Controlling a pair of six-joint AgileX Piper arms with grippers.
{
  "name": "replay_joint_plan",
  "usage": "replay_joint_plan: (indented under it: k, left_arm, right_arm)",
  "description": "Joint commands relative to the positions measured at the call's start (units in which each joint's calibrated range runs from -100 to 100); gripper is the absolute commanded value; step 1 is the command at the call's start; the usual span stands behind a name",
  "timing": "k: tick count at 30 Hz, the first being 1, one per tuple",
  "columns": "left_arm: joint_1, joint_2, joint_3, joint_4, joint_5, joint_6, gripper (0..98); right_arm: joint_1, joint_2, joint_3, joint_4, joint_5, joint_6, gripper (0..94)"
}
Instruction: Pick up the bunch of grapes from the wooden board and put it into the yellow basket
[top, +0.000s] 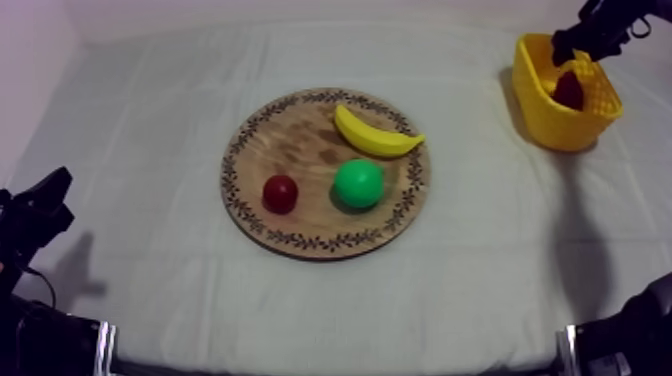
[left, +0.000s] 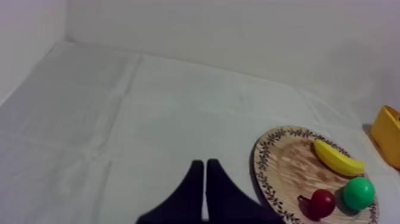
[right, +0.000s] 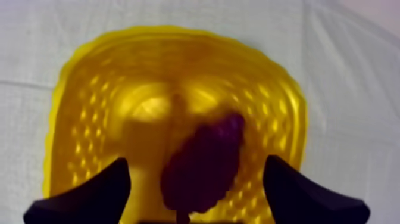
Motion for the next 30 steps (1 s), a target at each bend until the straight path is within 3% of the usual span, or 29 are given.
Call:
replay_joint_plan:
  k: [1,13,20,30]
  left_arm:
    - [0.0,0.0,0.0,0.02,0.0,0.0,0.1]
    - [0.0,0.0,0.0,0.02,0.0,0.0,0.1]
    - [0.0,0.0,0.0,0.02,0.0,0.0,0.1]
    - [0.0,0.0,0.0,0.02,0.0,0.0,0.1]
  right_arm:
    - [-0.1,-1.5,0.4,0.8,0.1,-0.2,64.0]
    - [-1.3,-17.0,12.1,5.6,-6.6,-2.5,60.4]
    - [0.1,-28.4,19.1,4.5,-11.5,-1.2,50.8]
    - [1.3,-43.5,34.5,4.6,-23.7,-1.1,40.5]
